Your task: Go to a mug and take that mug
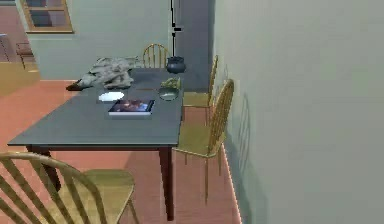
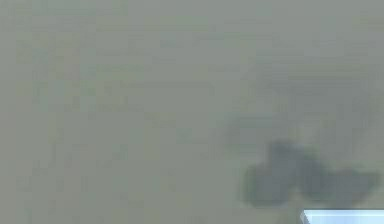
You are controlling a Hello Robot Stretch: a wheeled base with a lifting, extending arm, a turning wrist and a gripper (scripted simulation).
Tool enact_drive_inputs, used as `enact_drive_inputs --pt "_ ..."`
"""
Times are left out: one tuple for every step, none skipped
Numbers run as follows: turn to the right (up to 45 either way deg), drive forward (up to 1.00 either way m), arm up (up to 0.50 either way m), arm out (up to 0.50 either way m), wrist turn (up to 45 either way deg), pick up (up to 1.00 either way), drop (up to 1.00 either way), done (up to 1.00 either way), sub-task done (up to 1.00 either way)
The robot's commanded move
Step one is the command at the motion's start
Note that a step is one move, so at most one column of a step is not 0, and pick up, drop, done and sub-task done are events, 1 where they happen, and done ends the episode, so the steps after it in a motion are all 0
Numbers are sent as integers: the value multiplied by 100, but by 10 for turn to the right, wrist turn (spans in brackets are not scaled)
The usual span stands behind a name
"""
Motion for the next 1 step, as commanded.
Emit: enact_drive_inputs --pt "450 0 0 0 0 0 0 0 0"
